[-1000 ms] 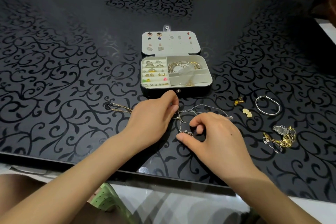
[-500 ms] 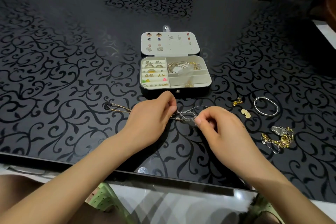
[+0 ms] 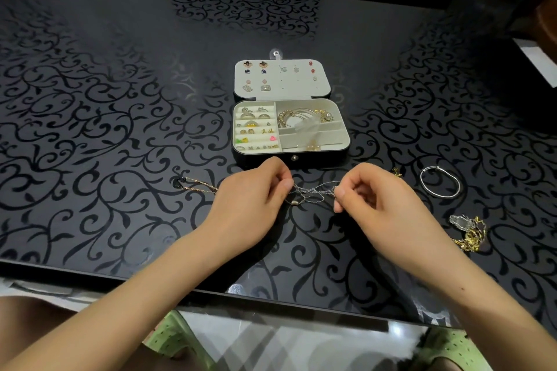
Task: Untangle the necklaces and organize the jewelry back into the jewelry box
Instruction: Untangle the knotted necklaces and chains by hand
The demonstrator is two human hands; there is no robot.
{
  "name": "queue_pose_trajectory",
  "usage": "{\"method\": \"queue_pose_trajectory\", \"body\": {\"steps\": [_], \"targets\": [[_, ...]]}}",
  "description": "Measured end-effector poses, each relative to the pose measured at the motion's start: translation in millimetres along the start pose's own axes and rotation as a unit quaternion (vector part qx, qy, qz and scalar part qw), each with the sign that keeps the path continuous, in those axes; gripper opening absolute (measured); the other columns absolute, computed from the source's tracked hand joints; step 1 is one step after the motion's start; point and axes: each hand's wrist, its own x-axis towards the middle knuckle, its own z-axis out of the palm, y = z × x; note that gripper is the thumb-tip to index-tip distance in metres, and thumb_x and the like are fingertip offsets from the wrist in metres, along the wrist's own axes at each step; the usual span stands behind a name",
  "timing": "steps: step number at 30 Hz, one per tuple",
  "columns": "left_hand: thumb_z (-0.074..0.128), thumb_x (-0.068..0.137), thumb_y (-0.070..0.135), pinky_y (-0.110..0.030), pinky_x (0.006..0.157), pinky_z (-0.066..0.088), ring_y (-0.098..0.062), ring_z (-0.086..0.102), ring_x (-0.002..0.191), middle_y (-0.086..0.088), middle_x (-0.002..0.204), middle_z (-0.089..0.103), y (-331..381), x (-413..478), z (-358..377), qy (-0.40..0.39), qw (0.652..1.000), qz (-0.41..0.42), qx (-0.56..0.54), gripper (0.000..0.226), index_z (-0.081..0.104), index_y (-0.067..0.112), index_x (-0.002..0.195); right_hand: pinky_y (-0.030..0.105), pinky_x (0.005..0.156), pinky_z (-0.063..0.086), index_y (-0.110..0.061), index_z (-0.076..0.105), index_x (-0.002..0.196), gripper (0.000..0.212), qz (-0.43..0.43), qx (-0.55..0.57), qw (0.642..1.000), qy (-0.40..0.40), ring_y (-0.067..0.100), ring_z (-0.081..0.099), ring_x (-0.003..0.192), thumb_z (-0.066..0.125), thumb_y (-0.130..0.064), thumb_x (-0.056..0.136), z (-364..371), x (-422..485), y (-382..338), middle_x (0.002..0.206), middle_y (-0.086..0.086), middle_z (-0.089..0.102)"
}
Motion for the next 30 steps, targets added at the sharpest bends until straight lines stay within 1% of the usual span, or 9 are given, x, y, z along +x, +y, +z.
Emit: {"method": "queue_pose_trajectory", "body": {"steps": [2,5,8,13,16,21,24,27,30], "targets": [[0.045,0.095,0.030,-0.009,0.063,0.033,-0.002,0.048,0.065,0.013,0.072,0.055,0.9,0.1,-1.2,0.014,1.000,-0.006,0.001,0.008,0.046,0.030,0.087,0.010,0.058,0.040,-0.016,0.059,0.079,0.012,0.005,0.023,1.000,-0.010,0.001,0.050,0.059,0.056,-0.015,0.090,0.0,-0.1,1.4,0.067,-0.005,0.064],[0.047,0.095,0.029,-0.007,0.063,0.033,-0.001,0.047,0.065,0.015,0.072,0.053,1.5,1.5,-2.4,0.027,1.000,-0.007,0.002,0.009,0.047,0.030,0.086,0.011,0.066,0.041,-0.026,0.062,0.097,0.012,0.021,0.013,0.999,-0.034,0.003,0.057,0.065,0.056,-0.017,0.090,0.1,-0.4,3.2,0.064,-0.013,0.064],[0.047,0.095,0.028,-0.007,0.061,0.032,0.005,0.046,0.064,0.015,0.071,0.052,1.1,1.4,-1.8,0.020,1.000,-0.008,-0.001,0.009,0.047,0.030,0.085,0.007,0.053,0.037,-0.028,0.064,0.109,0.025,0.032,-0.032,0.997,-0.055,-0.003,0.049,0.051,0.049,-0.016,0.094,-0.4,-0.6,3.9,0.063,-0.009,0.062],[0.049,0.094,0.026,-0.009,0.060,0.033,0.011,0.046,0.066,0.015,0.067,0.051,1.3,0.2,-3.0,0.006,1.000,-0.008,-0.020,0.010,0.046,0.030,0.085,0.008,0.039,0.028,-0.021,0.070,0.092,0.030,0.061,0.003,0.995,-0.074,0.000,0.039,0.035,0.043,-0.008,0.094,0.0,2.7,2.1,0.052,-0.011,0.054],[0.050,0.093,0.026,-0.011,0.059,0.033,0.007,0.047,0.063,0.015,0.065,0.051,1.5,0.0,-3.2,-0.008,0.999,-0.009,-0.041,0.013,0.046,0.032,0.082,0.008,0.041,0.024,-0.021,0.071,0.081,0.034,0.082,0.077,0.991,-0.067,0.002,0.036,0.040,0.044,-0.003,0.089,3.4,3.4,0.1,0.050,-0.012,0.052],[0.049,0.092,0.028,-0.024,0.061,0.038,-0.005,0.044,0.057,0.013,0.065,0.053,1.8,-1.7,-4.8,-0.025,0.994,-0.031,-0.102,0.012,0.050,0.031,0.080,0.023,0.055,0.029,-0.017,0.066,0.065,0.036,0.128,0.186,0.974,-0.017,0.010,0.038,0.054,0.041,0.001,0.082,8.0,7.3,0.7,0.054,-0.002,0.051],[0.051,0.091,0.028,-0.027,0.067,0.044,-0.004,0.047,0.058,0.016,0.066,0.056,-0.8,-0.7,-8.4,-0.024,0.993,-0.037,-0.113,0.011,0.054,0.033,0.082,0.024,0.050,0.029,-0.010,0.059,0.061,0.034,0.145,0.258,0.955,0.000,0.012,0.037,0.053,0.036,0.006,0.080,5.7,9.9,1.4,0.053,0.000,0.048],[0.055,0.090,0.026,-0.021,0.066,0.043,-0.005,0.051,0.061,0.015,0.070,0.057,-2.8,-1.2,-12.4,-0.024,0.993,-0.034,-0.111,0.008,0.056,0.033,0.090,0.025,0.047,0.030,-0.007,0.055,0.061,0.031,0.140,0.315,0.939,0.007,0.012,0.036,0.053,0.036,0.008,0.080,2.7,9.4,4.8,0.054,0.002,0.045],[0.061,0.086,0.022,-0.017,0.063,0.042,-0.006,0.054,0.067,0.011,0.073,0.059,-3.1,-4.5,-14.4,-0.037,0.993,-0.021,-0.107,0.013,0.057,0.032,0.093,0.025,0.047,0.033,-0.010,0.056,0.059,0.017,0.112,0.358,0.927,-0.008,0.013,0.037,0.053,0.045,-0.005,0.071,-0.3,7.0,7.8,0.057,0.003,0.046]]}}
